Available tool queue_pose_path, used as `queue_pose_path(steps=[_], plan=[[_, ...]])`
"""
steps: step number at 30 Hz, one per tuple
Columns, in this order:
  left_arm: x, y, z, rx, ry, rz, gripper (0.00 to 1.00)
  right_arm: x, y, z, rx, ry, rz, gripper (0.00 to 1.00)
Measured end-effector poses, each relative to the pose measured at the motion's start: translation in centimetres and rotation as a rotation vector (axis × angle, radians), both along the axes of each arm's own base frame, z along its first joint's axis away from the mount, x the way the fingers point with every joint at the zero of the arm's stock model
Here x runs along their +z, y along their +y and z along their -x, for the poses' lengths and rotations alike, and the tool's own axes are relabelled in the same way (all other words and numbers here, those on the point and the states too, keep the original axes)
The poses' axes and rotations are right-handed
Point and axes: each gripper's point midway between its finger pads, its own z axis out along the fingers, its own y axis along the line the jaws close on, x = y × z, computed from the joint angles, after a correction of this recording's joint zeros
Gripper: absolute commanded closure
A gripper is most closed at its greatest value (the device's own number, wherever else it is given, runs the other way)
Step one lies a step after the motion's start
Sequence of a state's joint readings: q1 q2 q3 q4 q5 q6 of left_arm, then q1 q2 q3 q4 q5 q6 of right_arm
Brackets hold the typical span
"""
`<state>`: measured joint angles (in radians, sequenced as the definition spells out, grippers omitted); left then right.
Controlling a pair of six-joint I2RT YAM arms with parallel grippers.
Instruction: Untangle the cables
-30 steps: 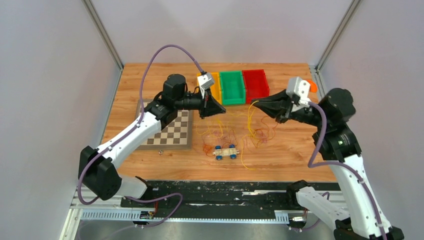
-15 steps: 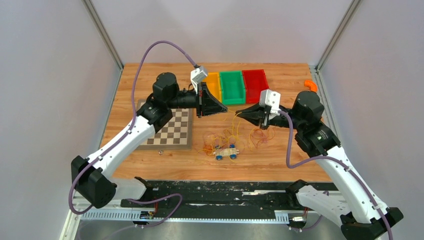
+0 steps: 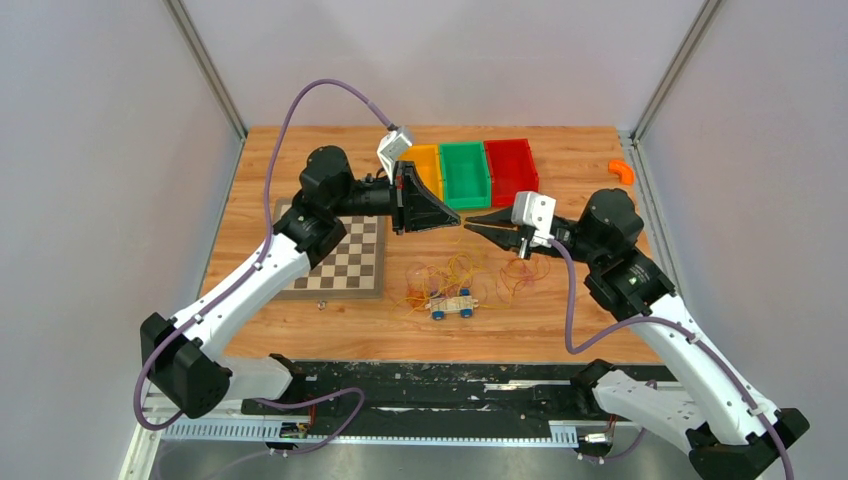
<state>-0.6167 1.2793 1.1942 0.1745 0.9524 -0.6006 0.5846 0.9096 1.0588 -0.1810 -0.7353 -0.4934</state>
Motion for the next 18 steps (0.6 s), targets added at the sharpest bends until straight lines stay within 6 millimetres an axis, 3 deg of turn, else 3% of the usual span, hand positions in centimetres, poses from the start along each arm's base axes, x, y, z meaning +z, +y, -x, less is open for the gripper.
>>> queue_pose_path(steps=[4,7,9,18], plan=[[0.4,-0.2,0.4,-0.013,0.007,0.011,1.0,-0.2,0.2,0.0,-0.001,-0.016,0.003,0.84],[0.8,-0.3,0.6,-0.024,0.002,0.02,1.0,-0.4,0.2,-0.5,-0.023,-0.029,0.008,0.68],[0.9,-0.3,0.8,-0.03,0.001,0.022,1.0,-0.4,0.1,-0.9,-0.043,-0.039,0.01,0.64],[0.9,0.0,1.3,-0.052,-0.001,0.016,1.0,-1.6,-0.7,-1.6,-0.111,-0.024,0.033,0.73]])
